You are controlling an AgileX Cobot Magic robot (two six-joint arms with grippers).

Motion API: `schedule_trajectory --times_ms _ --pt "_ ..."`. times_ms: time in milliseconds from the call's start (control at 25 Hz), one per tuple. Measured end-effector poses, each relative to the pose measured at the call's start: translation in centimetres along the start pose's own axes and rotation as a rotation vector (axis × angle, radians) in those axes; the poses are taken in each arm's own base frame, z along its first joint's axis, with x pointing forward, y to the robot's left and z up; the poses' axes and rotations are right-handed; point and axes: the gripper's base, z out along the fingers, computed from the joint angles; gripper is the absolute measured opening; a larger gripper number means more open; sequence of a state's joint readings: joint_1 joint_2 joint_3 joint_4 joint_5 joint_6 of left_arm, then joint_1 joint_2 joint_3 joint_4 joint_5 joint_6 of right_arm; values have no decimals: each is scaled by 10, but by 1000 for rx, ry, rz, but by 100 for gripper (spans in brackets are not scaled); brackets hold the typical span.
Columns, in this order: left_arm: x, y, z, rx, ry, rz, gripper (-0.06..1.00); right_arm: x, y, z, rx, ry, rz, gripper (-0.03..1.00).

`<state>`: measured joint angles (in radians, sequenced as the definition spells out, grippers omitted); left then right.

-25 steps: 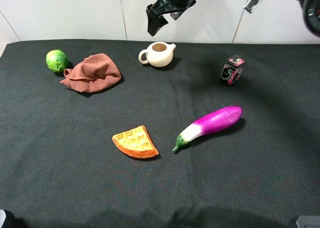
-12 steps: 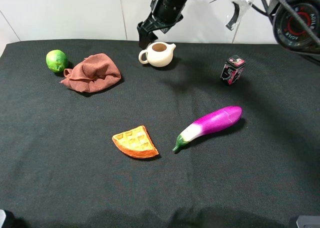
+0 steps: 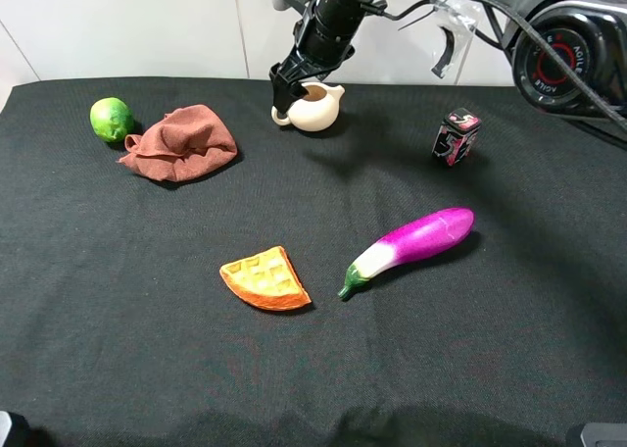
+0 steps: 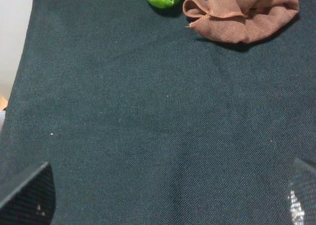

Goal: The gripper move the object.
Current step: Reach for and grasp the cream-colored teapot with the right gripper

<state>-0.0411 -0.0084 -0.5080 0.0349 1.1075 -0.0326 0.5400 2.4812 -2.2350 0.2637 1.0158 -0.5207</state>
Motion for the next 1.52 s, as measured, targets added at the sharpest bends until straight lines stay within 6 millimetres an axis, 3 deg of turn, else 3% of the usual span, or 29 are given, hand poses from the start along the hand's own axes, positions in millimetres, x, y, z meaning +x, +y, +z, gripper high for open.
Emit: schedule_trajectory --times_ms 240,800,1160,1520 --pt "0 0 0 0 0 0 99 0 -1 2 3 -1 -3 69" --pt "0 0 0 0 0 0 99 13 -3 35 -23 32 12 69" --pt "0 0 0 0 0 0 99 13 -3 37 -23 30 9 69" --pt "0 0 0 0 0 0 99 20 -3 52 -37 50 21 69"
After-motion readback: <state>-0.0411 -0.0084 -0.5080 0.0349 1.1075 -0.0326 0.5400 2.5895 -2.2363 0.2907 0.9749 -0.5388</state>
